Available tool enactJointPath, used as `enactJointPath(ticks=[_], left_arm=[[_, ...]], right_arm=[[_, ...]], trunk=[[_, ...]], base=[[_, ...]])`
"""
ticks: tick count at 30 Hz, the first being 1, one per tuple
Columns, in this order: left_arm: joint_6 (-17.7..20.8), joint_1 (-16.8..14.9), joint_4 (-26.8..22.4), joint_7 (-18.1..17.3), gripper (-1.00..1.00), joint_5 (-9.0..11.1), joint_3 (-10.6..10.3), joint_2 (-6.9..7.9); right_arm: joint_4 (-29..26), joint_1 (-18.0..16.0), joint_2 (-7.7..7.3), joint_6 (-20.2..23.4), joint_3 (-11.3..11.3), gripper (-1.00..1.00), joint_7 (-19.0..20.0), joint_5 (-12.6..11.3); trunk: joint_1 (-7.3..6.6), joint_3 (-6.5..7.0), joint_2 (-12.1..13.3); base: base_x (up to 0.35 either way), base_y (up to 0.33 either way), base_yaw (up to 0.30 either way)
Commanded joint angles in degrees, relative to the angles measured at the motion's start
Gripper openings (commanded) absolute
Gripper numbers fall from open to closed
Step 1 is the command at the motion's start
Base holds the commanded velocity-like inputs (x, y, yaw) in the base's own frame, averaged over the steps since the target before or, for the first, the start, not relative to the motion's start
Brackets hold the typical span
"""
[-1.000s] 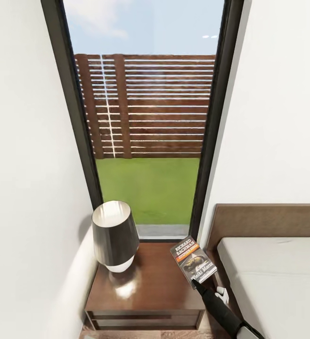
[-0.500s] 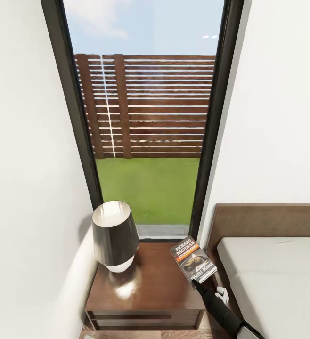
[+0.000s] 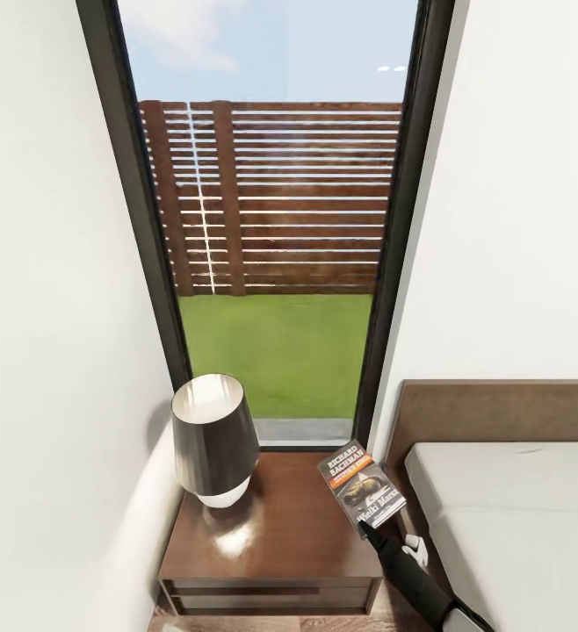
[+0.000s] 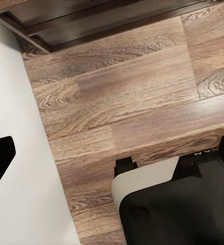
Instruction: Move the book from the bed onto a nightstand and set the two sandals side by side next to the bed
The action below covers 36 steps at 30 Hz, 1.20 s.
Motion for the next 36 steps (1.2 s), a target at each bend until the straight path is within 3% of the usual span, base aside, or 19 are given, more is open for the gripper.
enactJointPath(ticks=[1, 3, 6, 10, 16, 20, 28, 36], left_arm=[[0.4, -0.1, -0.2, -0.3, 1.00, -0.5, 0.0, -0.41], [1.3, -1.3, 0.0, -0.4, 1.00, -0.4, 0.1, -1.71], [4.1, -3.3, 0.2, -0.6, 1.00, -0.4, 0.3, -2.48], [7.6, -5.7, 0.4, -2.3, 1.00, 0.4, 0.4, -2.97], [9.8, -9.0, 1.4, -4.7, 1.00, 1.7, 0.6, -3.11], [10.0, -9.6, 1.9, -4.9, 1.00, 2.1, 0.6, -3.09], [8.7, -9.9, 2.5, -4.9, 1.00, 2.4, 0.7, -2.95], [6.4, -10.0, 5.6, -4.8, 1.00, 2.5, 0.7, -2.81]], right_arm=[[0.0, -0.1, -0.04, 0.5, 0.3, -1.00, 0.2, -0.6], [0.0, -0.1, -0.14, 0.5, 0.3, -1.00, 0.2, -0.6], [0.0, -0.1, -0.16, 0.5, 0.3, -1.00, 0.1, -0.6], [0.0, -0.1, -0.21, 0.5, 0.3, -1.00, 0.1, -0.6], [-0.1, -0.1, -0.46, 0.8, 0.3, -1.00, 0.2, -0.5], [-0.3, -0.1, -0.91, 1.2, 0.4, -1.00, 0.3, 0.2], [-0.8, -0.1, -1.54, 1.6, 0.3, -1.00, 0.5, 4.5], [-0.8, -0.1, -1.64, 1.2, 0.0, -1.00, 0.7, 5.0]], trunk=[[0.04, -0.13, -0.1], [0.04, -0.13, -0.1], [0.04, -0.13, -0.1], [0.04, -0.13, -0.1], [0.04, -0.13, -0.1], [0.04, -0.13, -0.1], [0.04, -0.13, -0.1], [0.04, -0.13, -0.1]], base=[[0.000, 0.000, 0.000], [0.000, 0.000, 0.000], [0.000, 0.000, 0.000], [0.000, 0.000, 0.000], [0.000, 0.000, 0.000], [0.000, 0.000, 0.000], [0.000, 0.000, 0.000], [0.000, 0.000, 0.000]])
